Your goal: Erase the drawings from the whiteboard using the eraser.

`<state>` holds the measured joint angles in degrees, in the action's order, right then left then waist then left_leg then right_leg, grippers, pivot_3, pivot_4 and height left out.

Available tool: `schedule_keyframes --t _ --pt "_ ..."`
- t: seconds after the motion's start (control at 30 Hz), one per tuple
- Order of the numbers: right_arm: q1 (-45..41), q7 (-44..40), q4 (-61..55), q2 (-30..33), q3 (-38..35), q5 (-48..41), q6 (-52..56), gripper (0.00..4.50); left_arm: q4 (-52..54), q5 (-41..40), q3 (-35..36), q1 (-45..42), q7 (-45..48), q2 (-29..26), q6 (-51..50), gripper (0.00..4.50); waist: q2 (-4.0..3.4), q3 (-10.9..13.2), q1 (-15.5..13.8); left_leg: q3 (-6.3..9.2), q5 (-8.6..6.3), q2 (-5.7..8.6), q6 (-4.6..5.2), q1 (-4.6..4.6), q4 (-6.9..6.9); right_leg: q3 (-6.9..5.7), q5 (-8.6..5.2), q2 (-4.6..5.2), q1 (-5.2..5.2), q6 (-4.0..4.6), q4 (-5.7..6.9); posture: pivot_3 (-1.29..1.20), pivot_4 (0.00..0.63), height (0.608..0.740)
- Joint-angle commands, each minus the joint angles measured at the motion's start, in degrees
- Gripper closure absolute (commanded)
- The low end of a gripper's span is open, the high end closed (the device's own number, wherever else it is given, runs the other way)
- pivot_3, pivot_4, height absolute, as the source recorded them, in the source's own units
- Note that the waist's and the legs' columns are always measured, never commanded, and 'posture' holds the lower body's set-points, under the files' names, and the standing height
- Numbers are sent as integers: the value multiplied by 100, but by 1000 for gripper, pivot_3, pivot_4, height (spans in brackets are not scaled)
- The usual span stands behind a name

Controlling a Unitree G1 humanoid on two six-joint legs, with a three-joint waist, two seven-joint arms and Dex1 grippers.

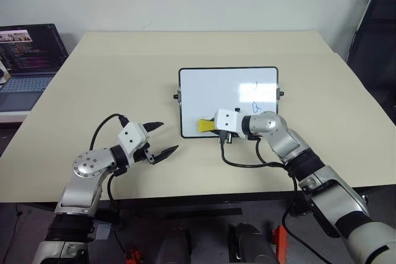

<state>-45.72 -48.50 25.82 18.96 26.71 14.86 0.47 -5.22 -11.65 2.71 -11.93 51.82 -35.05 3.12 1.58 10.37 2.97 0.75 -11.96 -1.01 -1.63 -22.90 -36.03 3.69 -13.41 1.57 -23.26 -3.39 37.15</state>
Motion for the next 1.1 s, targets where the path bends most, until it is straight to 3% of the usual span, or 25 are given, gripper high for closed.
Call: schedule_keyframes --t 0.03,0.43,0.9,1.0,1.1 --pt "86 -71 -33 224 7 212 245 3381 5 -59 46 -123 -9 -2 56 0 0 0 5 0 0 0 0 0 0 0 0 0 0 1 0 0 150 740" --pt "-646 961 596 42 -400 252 465 3386 60 -83 -126 -360 7 242 -68 0 1 0 8 1 14 1 15 3 -7 2 7 -2 2 34 -1 0 150 740" --pt "397 -259 -864 200 100 190 863 3390 248 -169 -105 -480 28 253 -285 0 2 -1 11 -3 9 -36 10 -1 0 -1 13 -36 -3 24 -7 0 150 740" --pt "371 -217 -1005 247 -156 62 973 3390 292 -300 -42 -538 3 289 -412 0 2 -1 11 -2 9 -43 10 -1 0 -4 11 -44 -6 42 -6 0 150 740" --pt "189 -256 -1467 286 -885 -562 1426 3391 402 -530 77 -675 -83 336 -651 0 2 2 -6 -2 9 -44 10 -5 0 -6 6 -44 -8 53 -8 0 150 740"
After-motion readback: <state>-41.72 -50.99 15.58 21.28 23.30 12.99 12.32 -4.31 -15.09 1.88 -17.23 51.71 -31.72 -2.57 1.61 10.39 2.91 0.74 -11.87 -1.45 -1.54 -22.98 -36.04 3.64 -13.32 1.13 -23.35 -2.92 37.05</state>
